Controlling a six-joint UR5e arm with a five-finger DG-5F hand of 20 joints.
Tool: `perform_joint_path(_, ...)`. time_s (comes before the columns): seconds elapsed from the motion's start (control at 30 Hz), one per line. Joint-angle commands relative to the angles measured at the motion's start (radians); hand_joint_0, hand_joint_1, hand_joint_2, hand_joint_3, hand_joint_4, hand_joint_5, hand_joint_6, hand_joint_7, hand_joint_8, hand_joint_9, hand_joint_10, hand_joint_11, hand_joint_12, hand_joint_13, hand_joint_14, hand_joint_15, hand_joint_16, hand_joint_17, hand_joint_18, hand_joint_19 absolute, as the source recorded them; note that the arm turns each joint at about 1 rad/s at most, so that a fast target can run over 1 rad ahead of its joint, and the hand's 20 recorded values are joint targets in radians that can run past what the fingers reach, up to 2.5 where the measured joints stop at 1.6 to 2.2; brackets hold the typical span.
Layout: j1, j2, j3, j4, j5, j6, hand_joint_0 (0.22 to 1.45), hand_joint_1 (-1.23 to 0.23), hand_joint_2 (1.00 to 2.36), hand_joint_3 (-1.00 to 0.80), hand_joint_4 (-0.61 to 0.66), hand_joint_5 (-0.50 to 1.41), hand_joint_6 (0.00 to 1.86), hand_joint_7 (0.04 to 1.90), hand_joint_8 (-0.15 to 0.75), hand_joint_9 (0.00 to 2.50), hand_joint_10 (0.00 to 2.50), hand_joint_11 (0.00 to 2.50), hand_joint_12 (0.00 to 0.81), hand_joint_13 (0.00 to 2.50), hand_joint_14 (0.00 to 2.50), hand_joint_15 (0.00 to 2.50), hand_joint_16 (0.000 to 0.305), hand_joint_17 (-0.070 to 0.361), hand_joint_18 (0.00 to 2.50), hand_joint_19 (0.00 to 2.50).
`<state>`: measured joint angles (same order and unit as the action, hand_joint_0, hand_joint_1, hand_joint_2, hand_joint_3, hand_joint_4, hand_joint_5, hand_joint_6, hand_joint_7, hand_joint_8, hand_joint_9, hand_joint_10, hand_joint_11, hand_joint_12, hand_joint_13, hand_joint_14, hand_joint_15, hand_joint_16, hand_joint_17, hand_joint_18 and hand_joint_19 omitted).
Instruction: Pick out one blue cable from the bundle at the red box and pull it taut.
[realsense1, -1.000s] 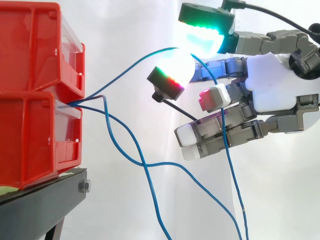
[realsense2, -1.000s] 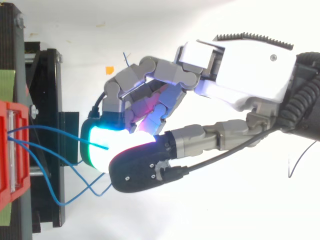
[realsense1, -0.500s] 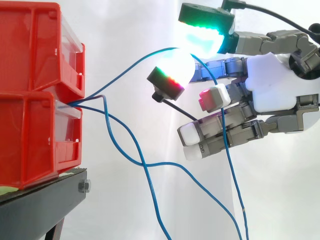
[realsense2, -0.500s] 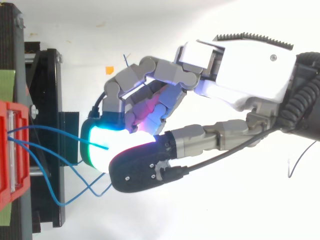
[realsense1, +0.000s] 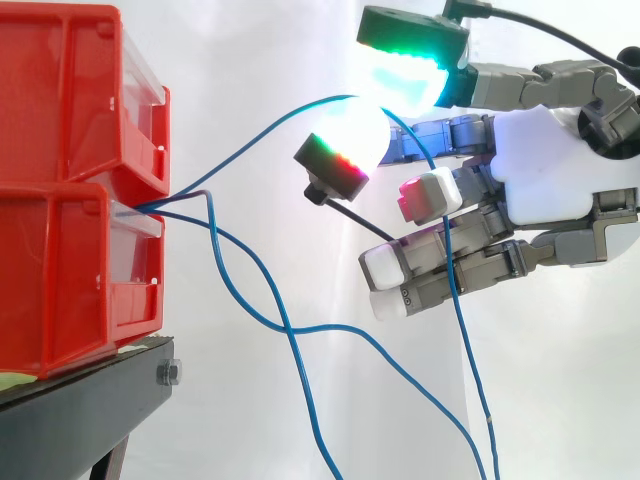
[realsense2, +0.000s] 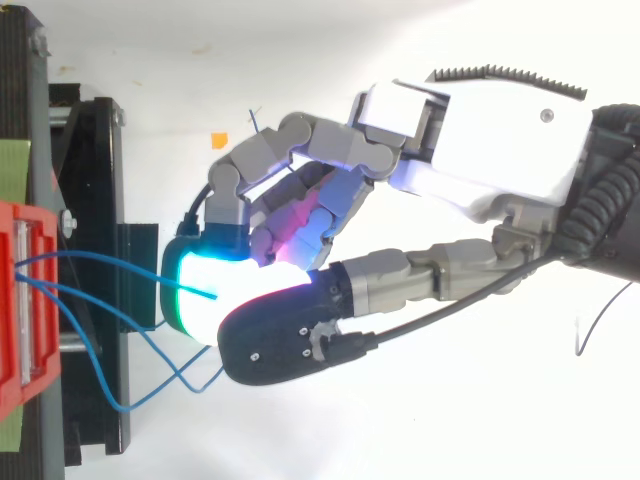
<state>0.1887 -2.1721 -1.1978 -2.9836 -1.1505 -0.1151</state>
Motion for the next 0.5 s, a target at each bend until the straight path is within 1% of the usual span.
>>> perform_joint_path(0.0, 0.000, 0.000, 0.000, 0.000, 0.000, 0.000, 0.65, -0.76, 1.01, -0.05, -0.23, -0.14, 0.96, 1.00, 0.227, 1.26, 0.02, 0.81, 0.304, 0.84, 0.02, 0.58, 0.041, 0.092, 0.55, 0.54)
perform_joint_path(0.47, 0.000, 0.000, 0.000, 0.000, 0.000, 0.000, 0.65, -0.76, 1.01, -0.04, -0.22, -0.14, 0.96, 1.00, 0.234, 1.28, 0.02, 0.81, 0.310, 0.86, 0.02, 0.59, 0.041, 0.093, 0.58, 0.54)
